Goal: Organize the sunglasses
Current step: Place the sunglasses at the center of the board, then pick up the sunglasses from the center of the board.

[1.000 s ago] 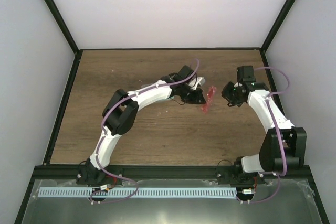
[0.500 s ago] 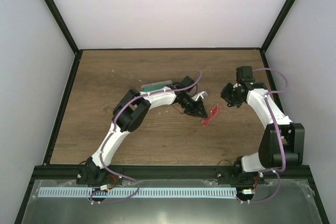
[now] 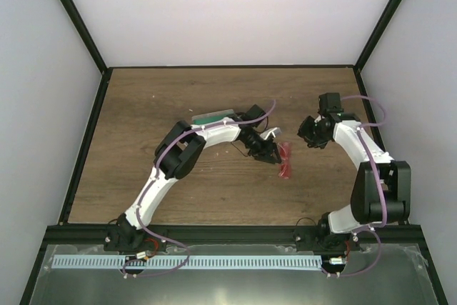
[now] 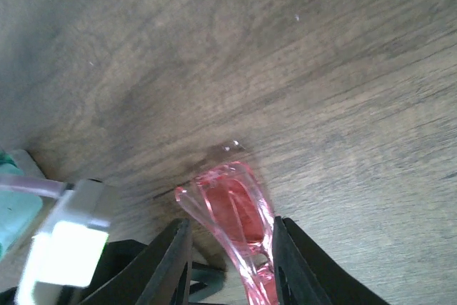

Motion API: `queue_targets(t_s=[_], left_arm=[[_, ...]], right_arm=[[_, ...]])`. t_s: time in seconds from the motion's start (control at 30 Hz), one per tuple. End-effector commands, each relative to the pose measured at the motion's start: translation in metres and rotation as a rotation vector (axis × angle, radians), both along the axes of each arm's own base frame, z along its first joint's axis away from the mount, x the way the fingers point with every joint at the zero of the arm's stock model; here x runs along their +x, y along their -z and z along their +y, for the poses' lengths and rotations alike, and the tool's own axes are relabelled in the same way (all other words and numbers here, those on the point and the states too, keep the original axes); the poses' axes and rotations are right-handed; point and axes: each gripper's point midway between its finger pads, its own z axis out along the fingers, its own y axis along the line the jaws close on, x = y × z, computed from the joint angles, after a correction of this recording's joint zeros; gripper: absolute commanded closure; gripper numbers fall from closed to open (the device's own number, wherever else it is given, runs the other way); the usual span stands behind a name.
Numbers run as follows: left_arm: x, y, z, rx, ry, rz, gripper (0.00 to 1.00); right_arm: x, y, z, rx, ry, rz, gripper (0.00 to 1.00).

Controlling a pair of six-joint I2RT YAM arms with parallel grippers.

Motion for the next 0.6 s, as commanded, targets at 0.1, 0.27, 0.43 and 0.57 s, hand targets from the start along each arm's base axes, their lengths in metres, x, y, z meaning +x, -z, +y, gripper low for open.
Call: queue_targets(t_s=[0.1, 0.27, 0.43, 0.57], left_arm=[[0.029, -0.035, 0.022, 0.099, -0.036, -0.245, 0.68], [0.062, -0.075, 0.047, 0.131, -0.095, -0.415, 0.69], [0.110, -0.116, 0.095, 0.208, -0.191, -0.601, 0.69], [0.149, -0.122, 0.150, 0.336, -0.224, -0.741, 0.68]], right_arm=[[-0.012, 0.035, 0.020, 0.041, -0.114, 0.085, 0.62], [-0.019, 0.047, 0.048, 0.036, -0.224, 0.126, 0.55], [-0.021, 0.051, 0.056, 0.001, -0.285, 0.126, 0.50], [-0.025, 0.058, 0.060, -0.028, -0.349, 0.143, 0.46]])
